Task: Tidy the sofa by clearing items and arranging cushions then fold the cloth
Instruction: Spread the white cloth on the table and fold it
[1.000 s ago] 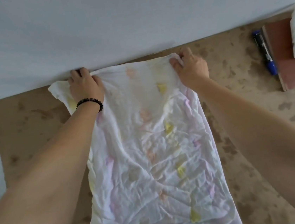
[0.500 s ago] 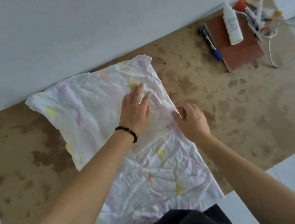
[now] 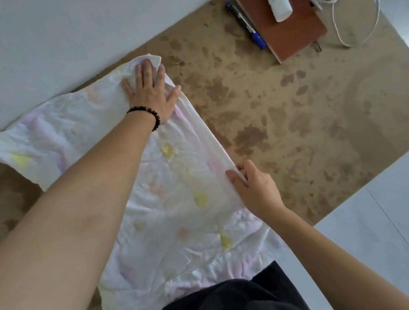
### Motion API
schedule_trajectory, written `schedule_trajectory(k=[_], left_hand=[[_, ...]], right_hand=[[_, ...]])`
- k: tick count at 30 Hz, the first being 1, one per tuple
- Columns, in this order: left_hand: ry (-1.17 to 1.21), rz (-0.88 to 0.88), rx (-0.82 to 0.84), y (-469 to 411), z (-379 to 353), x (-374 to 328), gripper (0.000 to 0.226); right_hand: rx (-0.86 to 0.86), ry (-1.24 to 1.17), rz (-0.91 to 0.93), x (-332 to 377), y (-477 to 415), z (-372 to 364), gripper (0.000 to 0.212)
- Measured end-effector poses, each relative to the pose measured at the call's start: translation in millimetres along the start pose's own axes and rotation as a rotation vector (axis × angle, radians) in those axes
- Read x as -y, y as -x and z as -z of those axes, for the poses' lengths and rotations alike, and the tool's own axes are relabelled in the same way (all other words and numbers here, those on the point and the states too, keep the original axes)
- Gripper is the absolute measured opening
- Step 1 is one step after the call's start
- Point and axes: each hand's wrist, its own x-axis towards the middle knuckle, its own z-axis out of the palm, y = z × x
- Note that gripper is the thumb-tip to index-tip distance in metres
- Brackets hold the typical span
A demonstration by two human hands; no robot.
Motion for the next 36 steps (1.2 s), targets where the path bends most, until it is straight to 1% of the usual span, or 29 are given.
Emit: schedule_trajectory(k=[2, 4, 7, 8, 9, 11, 13, 14, 15, 16, 18, 19, 20, 22, 24, 26, 29, 32, 34, 36], left_hand=[[-0.047, -0.023, 0.011, -6, -3, 1, 0.075], [-0.043, -0.041, -0.013, -7, -5, 2, 0.076], [0.092, -0.076, -0.066, 8, -1, 4, 0.076], [0.133, -0.087, -0.123, 20, 1, 4, 0.074], [0.158, -0.089, -0.204, 36, 1, 3, 0.071], [0.212, -0.054, -0.375, 82, -8, 6, 0.066], [0.28, 0.028, -0.451, 139, -28, 15, 0.063], [0.3, 0.082, -0.448, 169, -41, 22, 0.064], [0.293, 0.139, -0.42, 199, -57, 30, 0.064], [0.26, 0.194, -0.371, 228, -74, 39, 0.065], [0.182, 0.313, -0.24, 283, -108, 59, 0.069], [0.161, 0.373, -0.182, 307, -122, 69, 0.07], [0.143, 0.417, -0.129, 327, -134, 79, 0.072], [0.102, 0.43, -0.052, 352, -148, 94, 0.074], [0.107, 0.417, -0.044, 355, -148, 98, 0.076], [0.148, 0.427, -0.08, 347, -138, 97, 0.076], [0.129, 0.374, -0.162, 316, -113, 108, 0.071], [0.059, 0.313, -0.217, 265, -83, 130, 0.068], [0.048, 0.332, -0.218, 229, -71, 149, 0.07], [0.069, 0.424, -0.179, 200, -67, 175, 0.073]], right_hand=[[-0.007, -0.018, -0.063, -10, 4, -4, 0.034], [-0.007, 0.016, -0.112, -14, 3, -6, 0.038], [-0.007, 0.151, -0.13, -10, 0, -5, 0.041], [-0.034, 0.208, -0.118, -8, 1, -5, 0.04], [-0.097, 0.263, -0.077, -6, 4, -6, 0.04], [-0.29, 0.331, 0.121, 2, 13, -14, 0.044], [-0.434, 0.33, 0.412, 15, 25, -30, 0.046], [-0.435, 0.324, 0.549, 21, 30, -40, 0.045], [-0.381, 0.337, 0.653, 26, 34, -52, 0.046], [-0.283, 0.378, 0.707, 29, 37, -66, 0.049], [-0.066, 0.507, 0.708, 23, 40, -89, 0.061], [-0.001, 0.57, 0.691, 16, 40, -99, 0.067], [0.038, 0.626, 0.678, 9, 38, -105, 0.072], [0.056, 0.714, 0.66, 1, 35, -109, 0.077], [0.067, 0.768, 0.646, 2, 33, -108, 0.079], [0.067, 0.782, 0.641, 8, 36, -107, 0.081], [-0.007, 0.705, 0.654, 19, 44, -107, 0.082], [-0.101, 0.66, 0.735, 26, 55, -118, 0.08], [-0.146, 0.663, 0.769, 23, 61, -127, 0.082], [-0.198, 0.654, 0.712, 8, 64, -133, 0.087]])
